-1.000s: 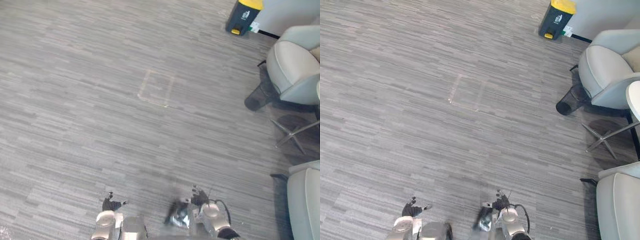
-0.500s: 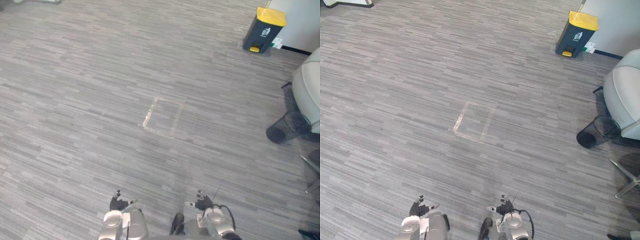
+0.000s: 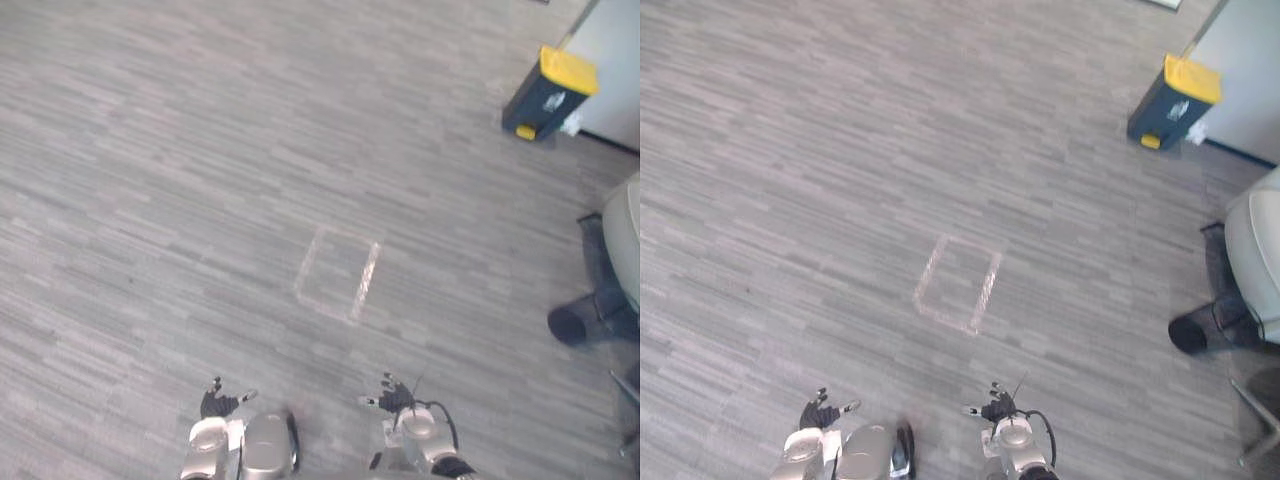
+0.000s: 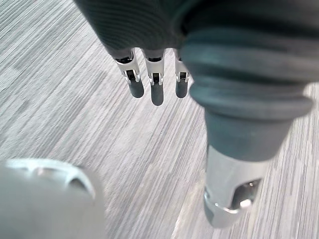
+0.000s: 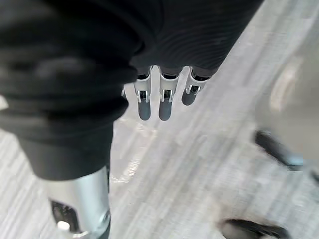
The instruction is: Organize the slippers on the shoe rack
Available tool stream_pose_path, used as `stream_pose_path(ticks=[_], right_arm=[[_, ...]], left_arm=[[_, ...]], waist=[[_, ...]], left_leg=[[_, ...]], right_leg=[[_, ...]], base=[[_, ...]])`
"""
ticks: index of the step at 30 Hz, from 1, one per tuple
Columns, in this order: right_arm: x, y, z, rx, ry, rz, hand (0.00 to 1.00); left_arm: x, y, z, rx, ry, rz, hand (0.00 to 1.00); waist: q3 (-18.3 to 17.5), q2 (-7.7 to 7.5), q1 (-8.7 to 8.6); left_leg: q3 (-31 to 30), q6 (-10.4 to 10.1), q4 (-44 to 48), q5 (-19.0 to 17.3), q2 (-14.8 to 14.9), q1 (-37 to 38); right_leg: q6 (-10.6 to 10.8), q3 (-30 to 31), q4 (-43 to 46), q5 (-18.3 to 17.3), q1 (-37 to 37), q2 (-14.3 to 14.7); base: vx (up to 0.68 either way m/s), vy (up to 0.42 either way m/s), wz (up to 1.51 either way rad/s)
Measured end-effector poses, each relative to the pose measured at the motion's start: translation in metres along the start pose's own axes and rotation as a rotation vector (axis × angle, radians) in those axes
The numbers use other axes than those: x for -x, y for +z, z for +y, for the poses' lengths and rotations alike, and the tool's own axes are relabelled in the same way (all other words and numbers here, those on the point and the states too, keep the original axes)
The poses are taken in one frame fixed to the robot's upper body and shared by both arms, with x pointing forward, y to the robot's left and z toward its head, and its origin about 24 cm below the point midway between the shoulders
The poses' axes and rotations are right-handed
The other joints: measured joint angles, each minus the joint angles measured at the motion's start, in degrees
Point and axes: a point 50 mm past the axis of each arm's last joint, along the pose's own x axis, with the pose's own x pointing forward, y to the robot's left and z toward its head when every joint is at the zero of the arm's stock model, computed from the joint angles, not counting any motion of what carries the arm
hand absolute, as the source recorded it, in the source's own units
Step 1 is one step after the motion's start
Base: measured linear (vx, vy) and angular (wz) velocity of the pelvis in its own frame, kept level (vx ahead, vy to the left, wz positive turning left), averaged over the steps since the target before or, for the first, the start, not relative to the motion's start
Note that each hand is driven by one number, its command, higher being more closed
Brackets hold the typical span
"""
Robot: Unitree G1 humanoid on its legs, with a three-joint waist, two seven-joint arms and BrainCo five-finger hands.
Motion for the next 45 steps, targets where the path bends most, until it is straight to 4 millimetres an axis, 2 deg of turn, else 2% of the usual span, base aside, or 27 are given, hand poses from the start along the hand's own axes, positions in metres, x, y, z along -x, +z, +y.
stream_pose_path(ticks=[3,5,6,8,9,10,11,12,14,16,17,18,21,23,24,25,27,29,32,34,37,38,41,42,43,44,45], right_arm=[[0.0,0.003,-0.006,-0.002,-0.014,-0.02,0.0],[0.0,0.003,-0.008,-0.006,-0.021,-0.026,0.0],[0.0,0.003,-0.01,-0.011,-0.026,-0.024,0.0],[0.001,-0.001,-0.008,-0.012,-0.022,-0.013,0.0],[0.001,-0.002,-0.01,-0.011,-0.027,-0.011,0.0],[0.001,-0.002,-0.012,-0.009,-0.031,-0.011,0.0],[0.001,-0.003,-0.015,-0.022,-0.042,-0.006,0.0],[0.001,-0.003,-0.016,-0.03,-0.046,-0.005,0.0],[0.001,-0.001,-0.017,-0.041,-0.05,-0.016,0.0],[0.004,-0.005,-0.017,-0.051,-0.054,-0.019,0.0],[0.004,-0.006,-0.018,-0.054,-0.056,-0.017,0.0],[0.006,-0.01,-0.016,-0.061,-0.055,-0.003,0.0],[0.008,-0.016,-0.011,-0.078,-0.046,0.02,0.0],[0.005,-0.013,-0.01,-0.078,-0.044,0.022,0.0],[0.004,-0.011,-0.011,-0.075,-0.048,0.025,0.0],[0.004,-0.016,-0.014,-0.064,-0.055,0.044,0.0],[0.004,-0.012,-0.004,-0.055,-0.025,0.029,0.0],[0.005,-0.017,-0.004,-0.055,-0.027,0.043,0.0],[0.006,-0.02,-0.003,-0.052,-0.022,0.055,0.0],[0.005,-0.016,-0.003,-0.049,-0.017,0.041,0.0],[0.004,-0.015,-0.004,-0.045,-0.018,0.037,0.0],[0.003,-0.013,-0.005,-0.04,-0.017,0.037,0.0],[0.001,-0.01,-0.006,-0.024,-0.016,0.038,0.0],[0.001,-0.01,-0.007,-0.017,-0.017,0.039,0.0],[0.002,-0.014,-0.007,0.001,-0.016,0.047,0.0],[0.002,-0.014,-0.009,0.007,-0.019,0.047,0.0],[0.0,-0.011,-0.015,0.014,-0.032,0.036,0.0]], left_arm=[[0.001,-0.003,-0.005,-0.023,-0.017,0.011,0.0],[0.002,-0.003,-0.009,-0.054,-0.038,0.004,0.0],[0.003,-0.003,-0.012,-0.069,-0.052,-0.001,0.0],[0.004,-0.006,-0.012,-0.077,-0.052,0.004,0.0],[0.004,-0.009,-0.012,-0.091,-0.055,0.011,0.0],[0.004,-0.009,-0.013,-0.1,-0.059,0.012,0.0],[0.007,-0.014,-0.02,-0.104,-0.077,0.028,0.0],[0.007,-0.014,-0.022,-0.102,-0.082,0.029,0.0],[0.008,-0.013,-0.03,-0.091,-0.1,0.031,0.0],[0.009,-0.009,-0.036,-0.081,-0.121,0.017,0.0],[0.009,-0.008,-0.037,-0.083,-0.125,0.012,0.0],[0.007,-0.001,-0.035,-0.084,-0.119,-0.013,0.0],[0.005,0.005,-0.03,-0.091,-0.106,-0.038,0.0],[0.005,0.008,-0.029,-0.083,-0.104,-0.052,0.0],[0.005,0.01,-0.03,-0.075,-0.106,-0.062,0.0],[0.006,0.009,-0.034,-0.061,-0.114,-0.057,0.0],[0.004,0.006,-0.026,-0.083,-0.098,-0.049,0.0],[0.003,0.007,-0.024,-0.087,-0.096,-0.047,0.0],[0.002,0.002,-0.022,-0.095,-0.093,-0.019,0.0],[0.002,-0.002,-0.02,-0.134,-0.101,-0.003,0.0],[0.001,-0.002,-0.02,-0.151,-0.105,-0.003,0.0],[0.001,-0.004,-0.019,-0.154,-0.104,0.005,0.0],[0.001,-0.006,-0.02,-0.158,-0.106,0.019,0.0],[0.001,-0.007,-0.02,-0.157,-0.107,0.023,0.0],[0.0,-0.007,-0.018,-0.157,-0.103,0.023,0.0],[0.001,-0.007,-0.019,-0.155,-0.105,0.026,0.0],[0.002,-0.008,-0.026,-0.158,-0.128,0.026,0.0]], waist=[[0.4,0.69,-1.77],[0.3,0.56,-2.23],[0.2,0.42,-2.16],[-0.4,-0.57,-2.17],[-0.9,-0.36,-2.72],[-1.5,-0.31,-2.81],[-3.2,1.66,-2.7],[-3.4,2.24,-2.71],[-3.3,4.35,-2.99],[-3.1,5.21,-2.96],[-3.1,5.18,-2.97],[-2.8,4.55,-2.76],[-2.7,2.68,-1.97],[-2.4,2.27,-1.4],[-2.0,2.18,-1.2],[-1.6,3.19,-1.25],[-1.9,1.35,-1.58],[-2.1,0.99,-1.45],[-2.4,0.41,-1.13],[-2.5,0.47,-1.84],[-2.5,0.36,-1.75],[-2.3,0.64,-1.8],[-2.0,1.01,-1.78],[-2.1,0.45,-1.71],[-2.3,-1.35,-1.46],[-2.2,-1.09,-1.4],[-1.8,0.99,-2.06]], left_leg=[[-3.0,-0.1,-4.0,0.0,0.4,5.2],[-4.1,-0.3,-6.2,0.0,0.7,7.2],[-4.3,-2.3,-8.2,-0.6,0.6,9.3],[-5.7,-4.6,-10.5,-2.0,-0.3,12.9],[-7.6,-5.8,-11.3,-2.9,0.1,15.1],[-8.1,-6.2,-11.2,-3.1,0.4,15.3],[-8.1,-6.6,-6.6,-3.3,2.8,13.4],[-8.1,-6.8,-3.2,-3.4,3.6,12.1],[-8.1,-12.7,17.1,1.8,7.1,4.7],[-7.7,-14.6,33.1,6.7,10.4,-1.0],[-7.1,-14.5,36.3,6.0,11.3,-2.4],[-4.7,-12.0,42.0,3.9,13.4,-5.9],[-2.0,-8.2,35.9,-0.8,14.0,-12.8],[-4.5,-7.9,24.8,-1.8,11.4,-15.6],[-10.4,-8.9,13.1,-0.1,8.0,-16.3],[-13.9,-10.4,7.2,7.6,6.4,-14.6],[-9.9,-10.4,6.8,4.6,4.8,-12.2],[-6.9,-8.4,10.3,1.6,5.1,-11.7],[0.2,-6.4,9.2,-0.5,5.0,-6.4],[4.8,-5.2,7.8,-1.2,4.9,-1.5],[7.8,-4.5,5.9,-1.6,4.7,2.2],[9.5,-4.5,1.4,-1.6,4.7,5.7],[14.4,-5.5,-2.2,-1.1,6.1,8.9],[15.9,-5.7,-2.7,-0.9,5.6,9.8],[16.0,-6.2,-4.1,-0.8,3.7,11.0],[15.7,-6.4,-4.7,-0.9,3.6,11.3],[15.1,-6.8,-5.5,-0.6,4.3,11.9]], right_leg=[[-0.1,-3.7,-18.5,-1.8,-4.9,4.0],[0.0,-5.4,-35.6,2.9,-5.8,6.4],[-0.2,-7.3,-43.9,7.3,-6.3,7.2],[-1.1,-8.7,-48.1,10.6,-6.3,7.4],[-5.3,-6.1,-46.1,15.0,-6.5,8.0],[-5.9,-5.6,-44.8,15.4,-6.9,8.3],[-7.7,-5.8,-40.7,12.5,-8.3,9.5],[-8.0,-6.3,-40.2,11.9,-8.1,9.9],[-8.5,-5.8,-39.3,8.2,-5.2,12.4],[-8.2,-4.7,-40.6,5.9,-0.7,13.8],[-8.1,-4.5,-40.9,5.3,0.6,14.0],[-7.6,-4.0,-42.3,4.1,4.6,14.3],[-6.3,-0.6,-46.4,3.6,10.2,14.1],[-4.8,2.7,-46.9,3.7,10.9,13.0],[-2.6,5.9,-46.1,3.1,10.7,11.5],[-0.2,9.4,-44.6,2.1,10.5,11.5],[0.9,12.0,-44.8,2.4,10.8,9.3],[1.3,13.6,-44.7,2.1,11.2,8.6],[2.3,13.4,-31.2,1.4,5.8,5.2],[-0.1,6.8,-18.4,2.6,1.4,1.7],[-3.0,-2.1,-14.7,4.3,0.6,-2.4],[-2.9,-7.4,-13.3,0.9,-0.4,-3.4],[-3.2,-19.9,-21.4,-1.2,-0.9,-2.8],[-4.6,-25.0,-26.3,2.0,-1.0,-3.0],[-10.7,-29.9,-31.4,5.7,-0.2,-3.2],[-11.7,-30.3,-31.9,5.0,0.5,-2.8],[-11.7,-29.3,-33.4,4.7,0.4,-0.5]], base=[[0.4,-0.028,0.63],[0.33,-0.077,0.68],[0.32,-0.089,0.51],[0.62,-0.206,0.59],[0.57,-0.204,0.6],[0.62,-0.228,0.43],[0.5,-0.184,0.13],[0.87,-0.309,-0.15],[0.6,-0.195,-0.38],[0.44,-0.061,-0.24],[0.51,-0.029,-0.12],[0.31,0.0,-0.1],[0.39,0.095,-0.42],[0.29,0.249,-0.89],[0.26,0.349,-1.16],[0.24,0.353,-1.21],[0.28,0.341,-0.9],[0.27,0.285,-0.82],[0.23,0.244,-0.96],[0.17,0.152,-0.91],[0.19,0.092,-1.0],[0.15,0.016,-0.98],[0.17,-0.041,-1.07],[0.23,-0.087,-1.03],[0.21,-0.09,-0.87],[0.24,-0.122,-0.94],[0.21,-0.129,-0.67]])
